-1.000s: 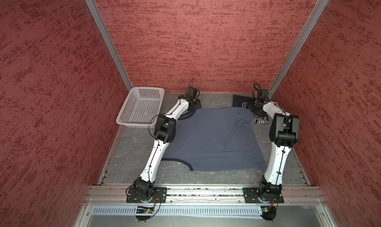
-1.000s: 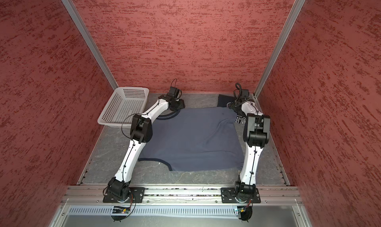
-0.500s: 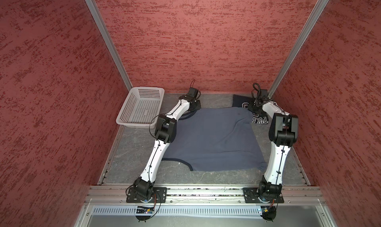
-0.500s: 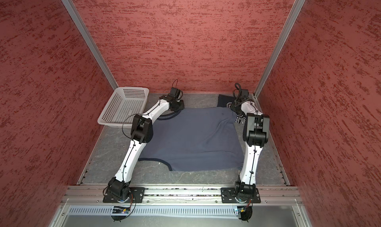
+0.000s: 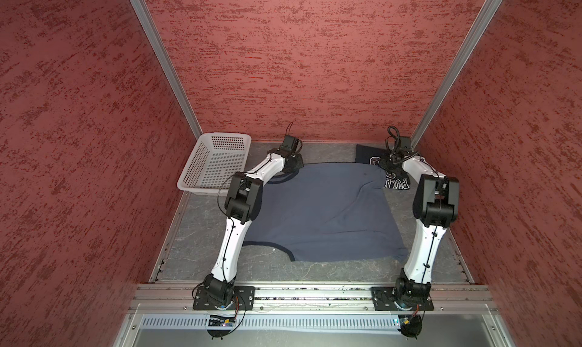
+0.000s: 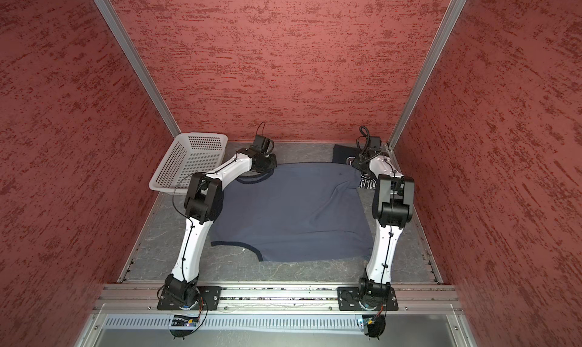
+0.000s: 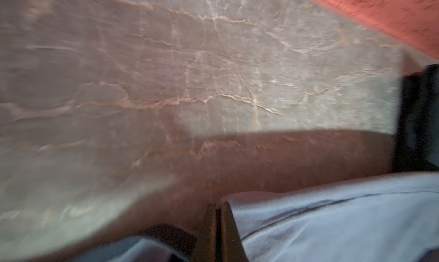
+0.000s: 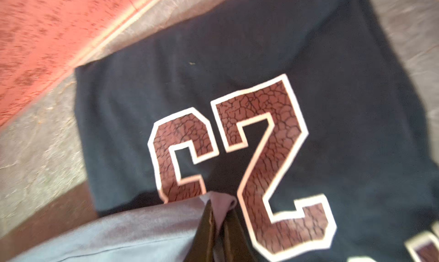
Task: Fold and stack tank tops
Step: Fold the tank top at the center of the table.
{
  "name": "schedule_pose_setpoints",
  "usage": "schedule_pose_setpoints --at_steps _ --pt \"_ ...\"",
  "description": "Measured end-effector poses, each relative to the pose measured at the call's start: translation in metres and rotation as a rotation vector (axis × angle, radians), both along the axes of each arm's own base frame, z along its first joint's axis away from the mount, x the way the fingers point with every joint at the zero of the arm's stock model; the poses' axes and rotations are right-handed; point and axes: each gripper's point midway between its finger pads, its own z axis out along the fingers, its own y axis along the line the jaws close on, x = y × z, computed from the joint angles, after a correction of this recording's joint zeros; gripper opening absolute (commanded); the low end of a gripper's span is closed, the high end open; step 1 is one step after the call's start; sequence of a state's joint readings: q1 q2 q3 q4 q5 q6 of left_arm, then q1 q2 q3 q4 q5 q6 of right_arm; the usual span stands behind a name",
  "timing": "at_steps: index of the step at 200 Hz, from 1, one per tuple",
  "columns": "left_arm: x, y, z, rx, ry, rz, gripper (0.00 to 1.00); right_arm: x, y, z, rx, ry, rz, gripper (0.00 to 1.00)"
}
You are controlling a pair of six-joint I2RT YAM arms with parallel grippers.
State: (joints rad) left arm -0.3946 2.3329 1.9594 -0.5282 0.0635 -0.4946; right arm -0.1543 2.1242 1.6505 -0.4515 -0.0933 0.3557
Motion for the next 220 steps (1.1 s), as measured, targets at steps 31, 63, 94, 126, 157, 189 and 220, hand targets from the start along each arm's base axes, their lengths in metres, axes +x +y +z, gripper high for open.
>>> schedule_pose_setpoints --at_steps 31,63,94,126,157,189,220 --pt "-0.007 0.005 0.042 -0.052 -0.108 0.002 0.00 -0.007 0.001 0.022 -0.016 -0.071 0.008 0.10" --pt "-0.018 0.009 0.043 -0.078 -0.141 -0.005 0.02 -0.017 0.004 0.030 -0.020 -0.119 0.015 0.10" --pt "-0.045 0.016 0.014 -0.076 -0.093 -0.019 0.02 -0.038 0.011 0.028 -0.009 -0.150 0.027 0.10" --pt "-0.071 0.022 0.008 -0.094 -0.086 -0.036 0.02 -0.054 0.018 0.036 0.007 -0.207 0.039 0.10" --pt "-0.088 0.024 0.020 -0.125 -0.121 -0.048 0.03 -0.072 0.021 0.045 0.010 -0.265 0.029 0.11" --pt "-0.115 0.027 0.013 -0.141 -0.111 -0.053 0.05 -0.093 0.023 0.043 0.024 -0.298 0.003 0.11" --pt "-0.149 0.022 -0.002 -0.142 -0.068 -0.073 0.11 -0.113 0.021 0.023 0.030 -0.270 -0.044 0.14"
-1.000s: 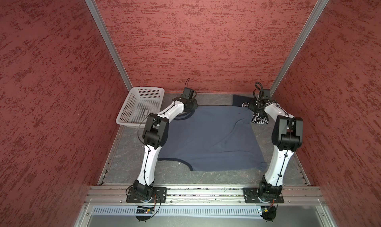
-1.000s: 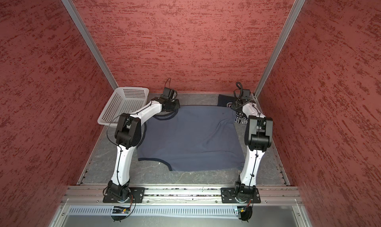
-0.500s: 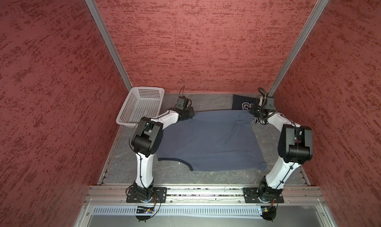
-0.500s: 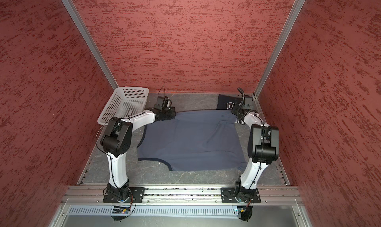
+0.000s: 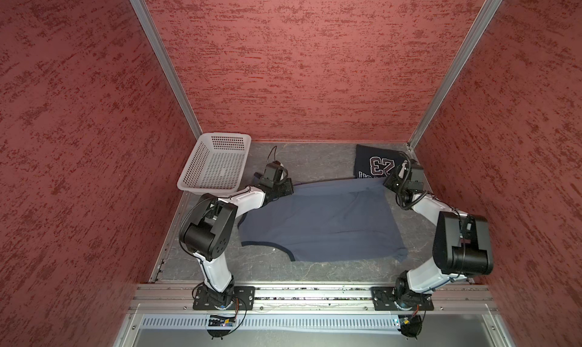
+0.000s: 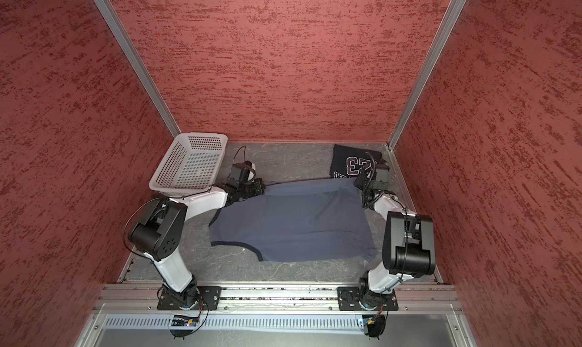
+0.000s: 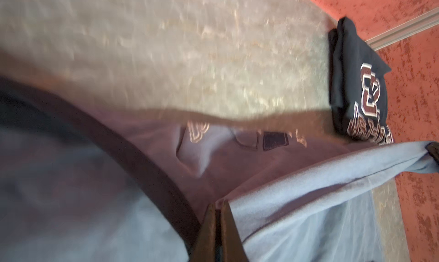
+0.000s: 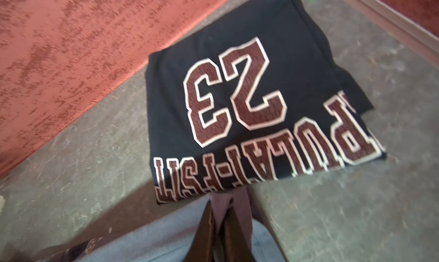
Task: Fold and stack tank tops
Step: Fold the tank top at the center of the table.
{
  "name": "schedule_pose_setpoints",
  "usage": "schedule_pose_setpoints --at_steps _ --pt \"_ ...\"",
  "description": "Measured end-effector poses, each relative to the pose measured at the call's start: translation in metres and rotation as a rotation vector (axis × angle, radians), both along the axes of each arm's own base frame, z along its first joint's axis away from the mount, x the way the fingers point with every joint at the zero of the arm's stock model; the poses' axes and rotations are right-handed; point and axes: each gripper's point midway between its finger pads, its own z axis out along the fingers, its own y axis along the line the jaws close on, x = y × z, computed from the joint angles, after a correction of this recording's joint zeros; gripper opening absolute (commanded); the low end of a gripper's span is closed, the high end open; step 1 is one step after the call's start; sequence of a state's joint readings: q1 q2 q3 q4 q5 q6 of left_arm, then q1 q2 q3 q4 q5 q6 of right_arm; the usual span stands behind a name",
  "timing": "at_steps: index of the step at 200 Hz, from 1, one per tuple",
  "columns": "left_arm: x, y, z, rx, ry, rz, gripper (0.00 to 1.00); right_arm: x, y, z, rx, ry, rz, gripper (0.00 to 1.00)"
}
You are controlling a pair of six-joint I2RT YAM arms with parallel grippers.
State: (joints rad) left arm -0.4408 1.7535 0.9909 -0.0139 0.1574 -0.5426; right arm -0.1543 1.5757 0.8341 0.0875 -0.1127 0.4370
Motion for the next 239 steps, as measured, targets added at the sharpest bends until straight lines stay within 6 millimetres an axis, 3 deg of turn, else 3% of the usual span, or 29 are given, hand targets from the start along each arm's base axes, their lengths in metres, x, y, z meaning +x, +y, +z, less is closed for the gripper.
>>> schedule_pose_setpoints --at_steps 12,25,50,67,103,129,143,170,200,239 --pt "-0.012 -0.004 -0.006 0.003 0.019 -0.013 0.17 -0.006 -0.002 -0.008 0.005 0.017 -0.022 0.24" --pt "-0.026 -0.008 -0.015 0.004 0.042 -0.023 0.21 -0.011 -0.004 -0.014 0.006 0.031 -0.040 0.27" --pt "-0.055 -0.005 -0.030 0.018 0.084 -0.017 0.43 -0.015 -0.007 -0.020 0.017 0.042 -0.071 0.37" --pt "-0.069 0.003 -0.028 0.025 0.086 -0.002 0.46 -0.017 -0.009 -0.013 0.026 0.028 -0.096 0.48" --pt "-0.050 0.001 0.007 -0.001 0.015 0.017 0.51 -0.016 -0.007 0.014 0.042 -0.038 -0.092 0.50" --pt "-0.025 -0.003 0.031 -0.008 -0.014 0.035 0.58 -0.012 0.004 0.013 0.073 -0.015 -0.051 0.55" --pt "-0.013 -0.004 0.034 0.008 -0.004 0.046 0.60 -0.011 0.009 0.009 0.092 0.011 -0.034 0.59" --pt "-0.006 -0.007 0.017 0.060 0.066 0.048 0.61 -0.015 0.013 -0.015 0.115 0.106 -0.026 0.63" --pt "-0.022 -0.016 -0.016 0.129 0.175 0.012 0.61 -0.015 0.015 -0.046 0.138 0.227 -0.022 0.69" --pt "-0.037 -0.015 -0.031 0.173 0.244 0.020 0.60 -0.011 0.005 -0.059 0.112 0.322 -0.060 0.71"
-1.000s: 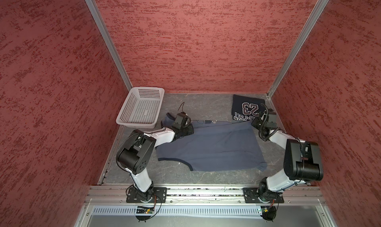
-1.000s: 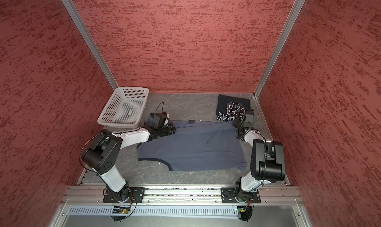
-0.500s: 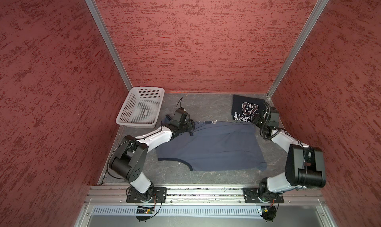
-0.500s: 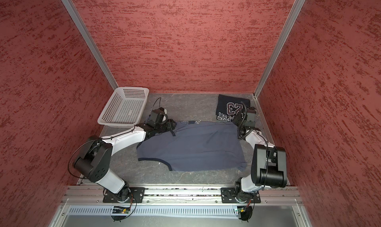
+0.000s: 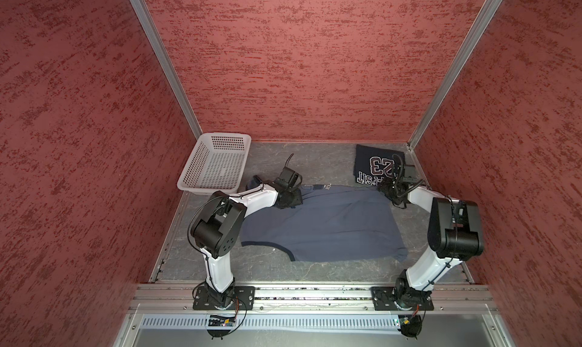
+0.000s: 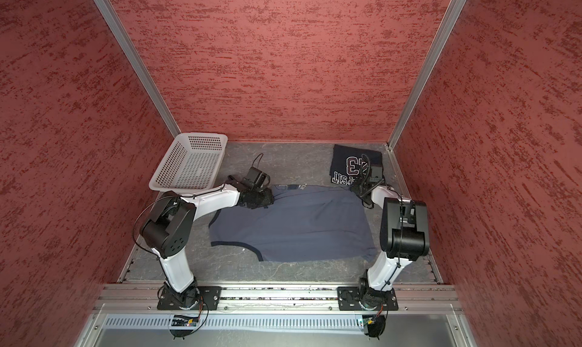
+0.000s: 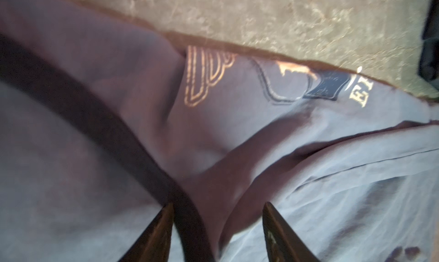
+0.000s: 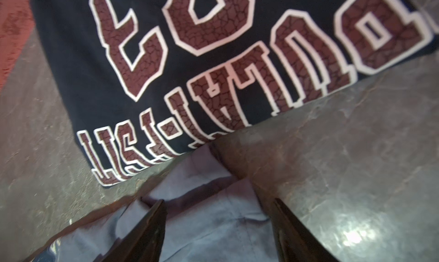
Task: Fold and stack tank tops
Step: Fold the tank top at the center of the table, then smooth out the tank top at the center of the table.
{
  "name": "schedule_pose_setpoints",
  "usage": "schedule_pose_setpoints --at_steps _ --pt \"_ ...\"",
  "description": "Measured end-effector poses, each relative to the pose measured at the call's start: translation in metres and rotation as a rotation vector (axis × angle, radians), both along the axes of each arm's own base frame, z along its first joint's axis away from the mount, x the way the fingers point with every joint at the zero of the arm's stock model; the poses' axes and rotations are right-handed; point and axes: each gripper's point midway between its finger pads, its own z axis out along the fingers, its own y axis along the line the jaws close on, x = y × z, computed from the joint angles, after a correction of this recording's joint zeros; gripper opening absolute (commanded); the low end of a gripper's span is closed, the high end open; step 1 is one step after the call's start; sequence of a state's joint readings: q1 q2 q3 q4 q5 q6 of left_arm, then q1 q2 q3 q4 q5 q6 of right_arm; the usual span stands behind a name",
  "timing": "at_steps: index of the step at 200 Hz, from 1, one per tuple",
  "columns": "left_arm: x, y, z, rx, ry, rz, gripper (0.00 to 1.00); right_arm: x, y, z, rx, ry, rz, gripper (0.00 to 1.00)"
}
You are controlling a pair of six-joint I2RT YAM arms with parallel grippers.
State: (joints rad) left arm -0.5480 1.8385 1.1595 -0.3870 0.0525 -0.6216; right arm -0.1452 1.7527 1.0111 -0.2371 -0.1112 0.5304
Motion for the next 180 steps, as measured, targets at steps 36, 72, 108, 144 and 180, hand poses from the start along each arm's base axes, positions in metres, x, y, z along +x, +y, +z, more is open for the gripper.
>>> schedule_pose_setpoints --at_steps 36,72,108,144,180 --pt "-0.002 0.002 -0.002 0.003 0.015 0.014 0.51 0.005 -0.003 -0.006 -0.009 0.028 -0.001 0.56" --pt "-0.004 0.002 -0.003 0.004 0.022 0.017 0.39 -0.006 -0.001 -0.014 -0.006 0.057 -0.002 0.37" --pt "-0.005 0.002 -0.004 0.003 0.026 0.020 0.28 -0.025 -0.002 -0.021 -0.016 0.094 -0.010 0.22" --pt "-0.010 0.003 -0.003 0.010 0.026 0.017 0.15 -0.027 -0.003 -0.017 -0.025 0.086 -0.012 0.14" --pt "-0.015 0.007 0.004 0.003 0.009 0.016 0.04 -0.027 -0.006 -0.003 -0.046 0.052 -0.021 0.12"
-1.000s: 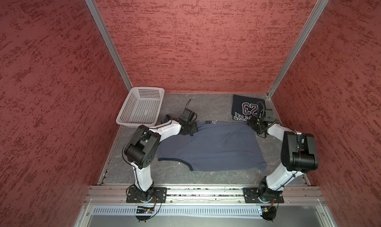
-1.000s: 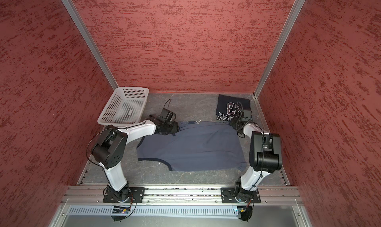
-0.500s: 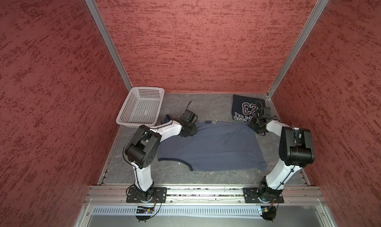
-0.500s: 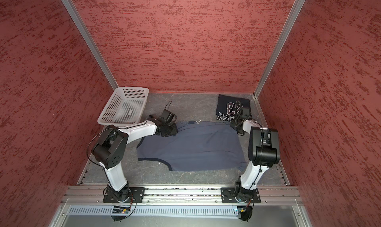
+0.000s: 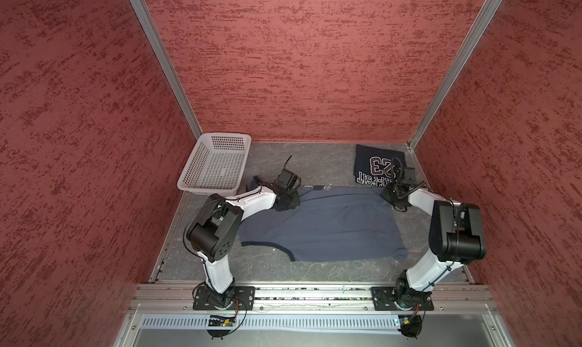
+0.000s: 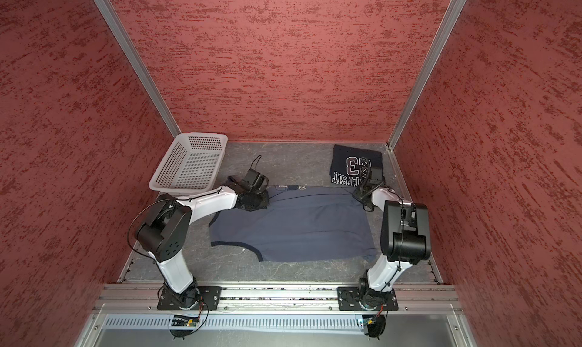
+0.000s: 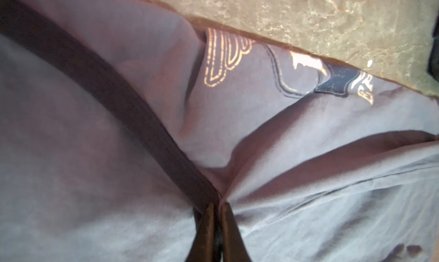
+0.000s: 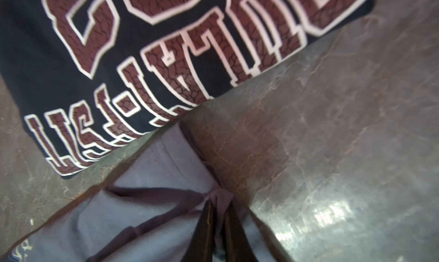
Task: Fold and stack tank tops
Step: Smooth out the tank top at the center of the table.
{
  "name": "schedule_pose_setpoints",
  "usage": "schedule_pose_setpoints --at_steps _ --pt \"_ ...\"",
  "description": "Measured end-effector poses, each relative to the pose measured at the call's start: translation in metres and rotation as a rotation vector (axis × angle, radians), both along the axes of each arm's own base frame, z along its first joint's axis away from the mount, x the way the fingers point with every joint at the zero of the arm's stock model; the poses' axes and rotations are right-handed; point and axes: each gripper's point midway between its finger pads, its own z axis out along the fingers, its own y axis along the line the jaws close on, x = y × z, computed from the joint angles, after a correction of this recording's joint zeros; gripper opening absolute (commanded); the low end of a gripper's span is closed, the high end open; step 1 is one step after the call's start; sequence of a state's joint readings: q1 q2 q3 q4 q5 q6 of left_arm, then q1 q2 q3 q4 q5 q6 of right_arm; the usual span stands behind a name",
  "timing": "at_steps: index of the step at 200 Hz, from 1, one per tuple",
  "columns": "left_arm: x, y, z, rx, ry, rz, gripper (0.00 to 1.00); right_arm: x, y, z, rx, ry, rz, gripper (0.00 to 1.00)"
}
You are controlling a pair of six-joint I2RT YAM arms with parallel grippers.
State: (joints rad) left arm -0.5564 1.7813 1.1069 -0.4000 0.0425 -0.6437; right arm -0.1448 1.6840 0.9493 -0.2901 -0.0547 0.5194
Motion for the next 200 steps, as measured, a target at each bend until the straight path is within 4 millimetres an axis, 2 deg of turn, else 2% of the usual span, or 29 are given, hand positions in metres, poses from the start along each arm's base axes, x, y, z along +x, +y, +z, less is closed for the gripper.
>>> schedule_pose_setpoints --at_steps 24,49,61,75,102,124,149,176,200 --pt "-0.004 0.002 0.004 -0.006 -0.011 -0.003 0.03 -0.003 -0.001 0.009 -0.011 -0.020 -0.005 0.13" --pt "-0.009 0.004 0.010 -0.015 -0.025 -0.007 0.04 -0.012 -0.001 0.008 -0.017 -0.018 -0.008 0.25" --pt "-0.011 0.004 0.012 -0.018 -0.028 -0.009 0.08 -0.018 -0.001 0.004 -0.019 -0.007 -0.008 0.29" --pt "-0.013 0.004 0.010 -0.019 -0.023 -0.014 0.18 -0.024 0.000 -0.001 -0.018 0.009 -0.010 0.36" --pt "-0.019 0.006 0.000 -0.007 0.008 -0.018 0.31 -0.029 0.000 -0.006 -0.019 0.025 -0.010 0.37" --pt "-0.023 0.009 -0.010 0.014 0.040 -0.016 0.35 -0.030 -0.002 -0.007 -0.030 0.030 -0.016 0.37" --pt "-0.025 0.014 -0.009 0.042 0.038 -0.014 0.38 -0.036 -0.007 -0.005 -0.054 0.048 -0.031 0.36" --pt "-0.023 0.021 0.008 0.069 -0.006 -0.018 0.48 -0.039 -0.008 0.007 -0.071 0.031 -0.038 0.41" --pt "-0.008 0.016 0.039 0.057 -0.078 -0.021 0.50 -0.032 -0.002 0.031 -0.081 -0.023 -0.012 0.49"
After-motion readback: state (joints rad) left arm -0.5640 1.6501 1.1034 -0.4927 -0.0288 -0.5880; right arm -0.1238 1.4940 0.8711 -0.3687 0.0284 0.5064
